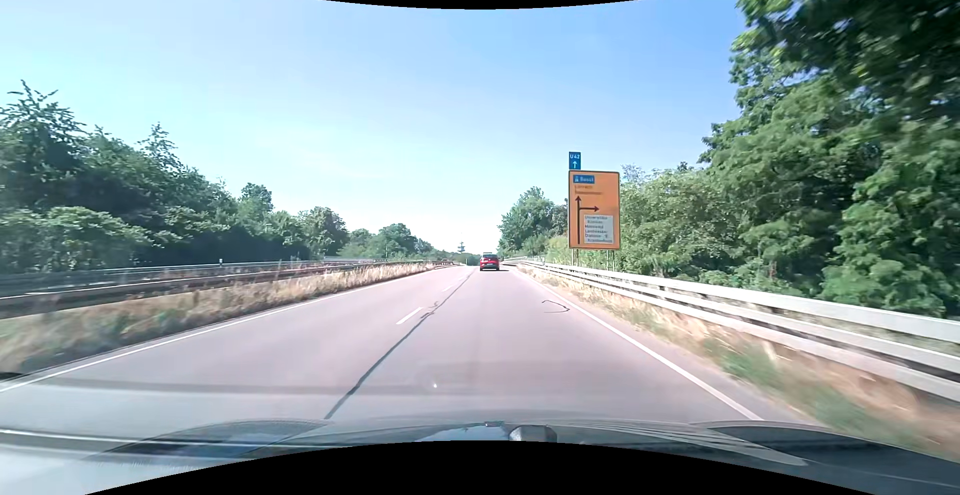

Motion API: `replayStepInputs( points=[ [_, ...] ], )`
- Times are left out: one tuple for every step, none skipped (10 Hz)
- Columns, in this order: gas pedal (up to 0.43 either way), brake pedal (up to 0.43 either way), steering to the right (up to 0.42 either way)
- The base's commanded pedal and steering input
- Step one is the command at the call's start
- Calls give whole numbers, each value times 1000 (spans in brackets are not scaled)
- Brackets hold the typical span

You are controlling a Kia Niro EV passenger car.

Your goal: Follow the waypoints while adhering to traffic rules and regulations

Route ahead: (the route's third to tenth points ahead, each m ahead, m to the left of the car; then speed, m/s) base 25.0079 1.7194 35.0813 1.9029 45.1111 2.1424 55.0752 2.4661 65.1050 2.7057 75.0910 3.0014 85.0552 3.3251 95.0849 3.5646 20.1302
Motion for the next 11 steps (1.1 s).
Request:
replayStepInputs(
  points=[
    [228, 0, -1],
    [228, 0, -1],
    [228, 0, -1],
    [228, 0, -1],
    [228, 0, -1],
    [228, 0, -1],
    [228, 0, -1],
    [228, 0, -1],
    [228, 0, -1],
    [228, 0, -1],
    [220, 0, -1]
  ],
)
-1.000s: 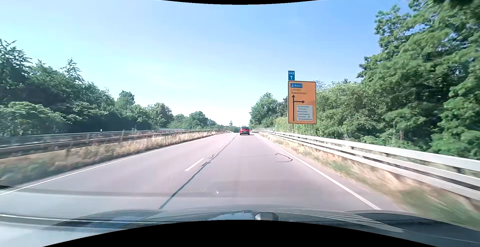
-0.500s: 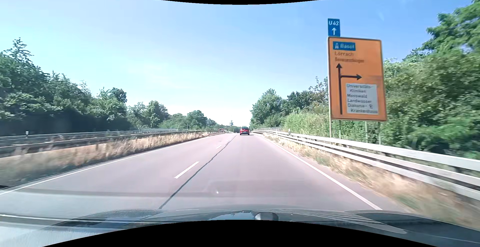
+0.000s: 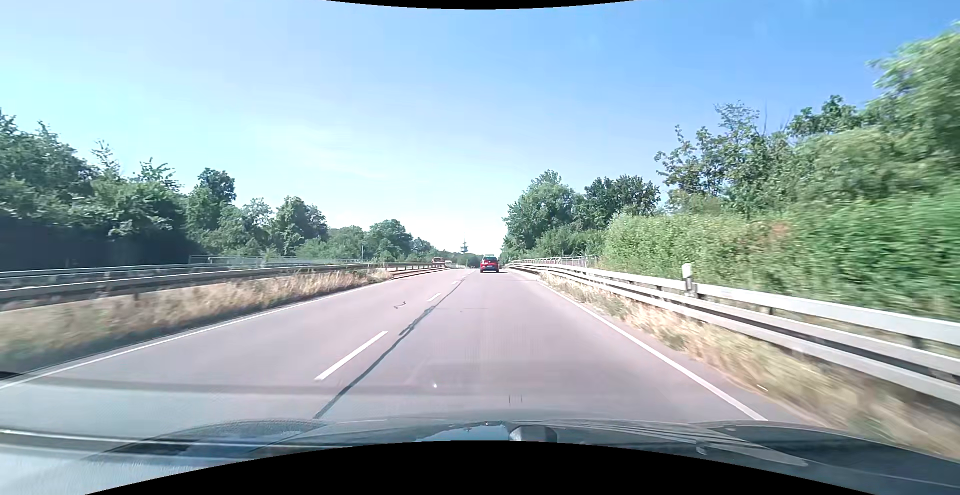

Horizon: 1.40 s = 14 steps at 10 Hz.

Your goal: Follow the waypoints while adhering to traffic rules and regulations

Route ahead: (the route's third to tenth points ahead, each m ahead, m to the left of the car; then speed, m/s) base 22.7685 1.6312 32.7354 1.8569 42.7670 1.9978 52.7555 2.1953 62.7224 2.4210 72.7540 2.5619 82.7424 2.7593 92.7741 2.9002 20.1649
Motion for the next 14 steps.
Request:
replayStepInputs(
  points=[
    [220, 0, -1],
    [220, 0, -1],
    [220, 0, -1],
    [220, 0, -1],
    [220, 0, -1],
    [220, 0, -1],
    [220, 0, -1],
    [220, 0, -1],
    [220, 0, -1],
    [220, 0, -1],
    [220, 0, -1],
    [220, 0, -1],
    [220, 0, -1],
    [220, 0, -1]
  ],
)
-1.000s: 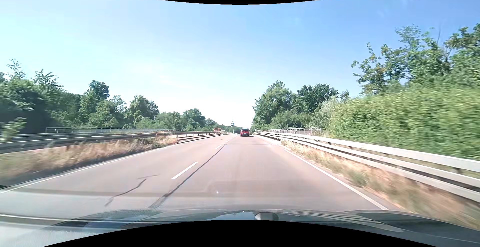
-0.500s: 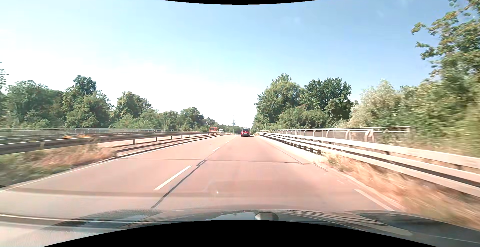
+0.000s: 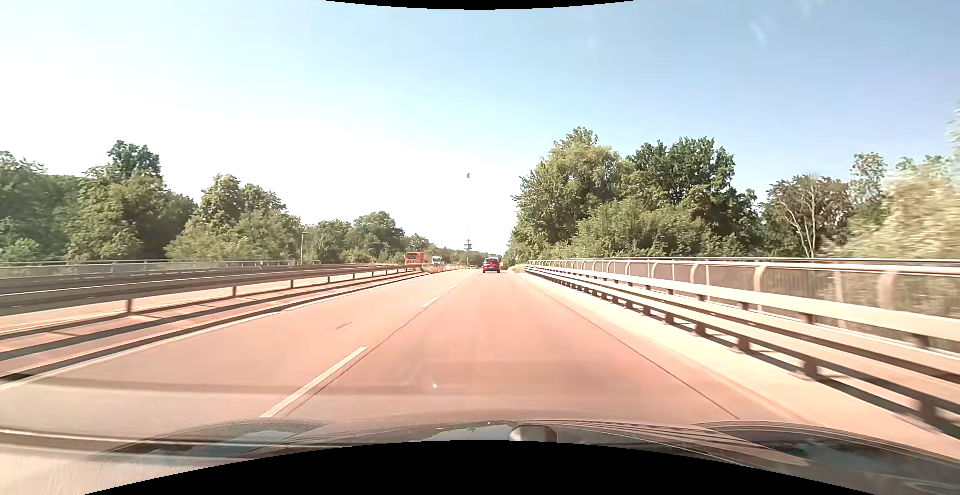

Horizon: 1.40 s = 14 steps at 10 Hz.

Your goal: Follow the waypoints while adhering to traffic rules and regulations

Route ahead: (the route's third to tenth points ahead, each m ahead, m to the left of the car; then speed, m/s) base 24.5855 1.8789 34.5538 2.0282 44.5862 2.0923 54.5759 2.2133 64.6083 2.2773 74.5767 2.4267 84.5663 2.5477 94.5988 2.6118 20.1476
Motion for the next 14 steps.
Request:
replayStepInputs(
  points=[
    [220, 0, -1],
    [220, 0, -1],
    [220, 0, -1],
    [220, 0, -1],
    [220, 0, -1],
    [220, 0, -1],
    [220, 0, -1],
    [220, 0, 0],
    [220, 0, 0],
    [220, 0, 0],
    [220, 0, 0],
    [220, 0, 0],
    [220, 0, 1],
    [220, 0, 1]
  ],
)
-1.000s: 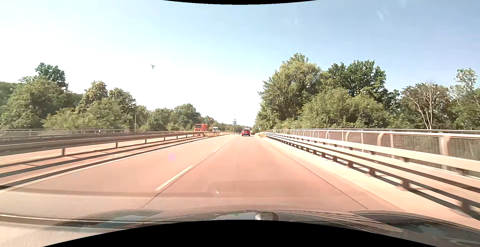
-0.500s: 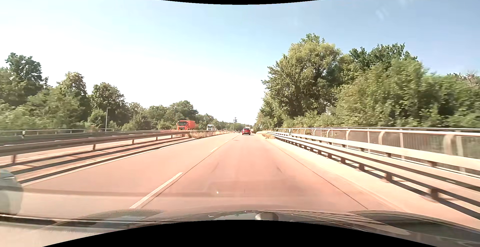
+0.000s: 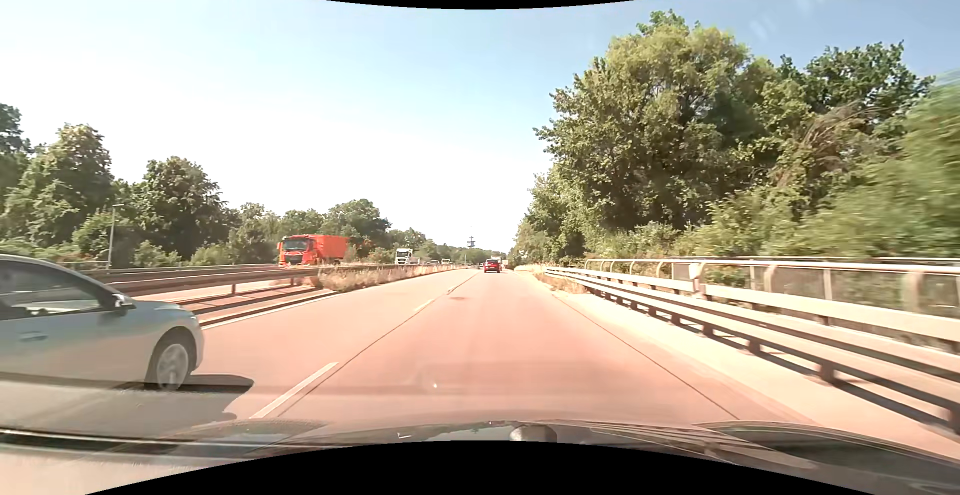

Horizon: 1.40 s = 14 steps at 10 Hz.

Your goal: Follow the waypoints while adhering to traffic rules and regulations

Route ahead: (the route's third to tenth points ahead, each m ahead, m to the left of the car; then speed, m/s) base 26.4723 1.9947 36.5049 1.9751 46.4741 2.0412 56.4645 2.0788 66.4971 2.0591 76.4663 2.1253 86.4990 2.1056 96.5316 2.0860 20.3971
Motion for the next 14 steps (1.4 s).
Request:
replayStepInputs(
  points=[
    [220, 0, 1],
    [220, 0, 1],
    [220, 0, 1],
    [209, 0, 1],
    [197, 0, 1],
    [197, 0, 1],
    [197, 0, 1],
    [197, 0, 1],
    [197, 0, 1],
    [197, 0, 1],
    [197, 0, 1],
    [197, 0, 1],
    [197, 0, 1],
    [197, 0, 1]
  ],
)
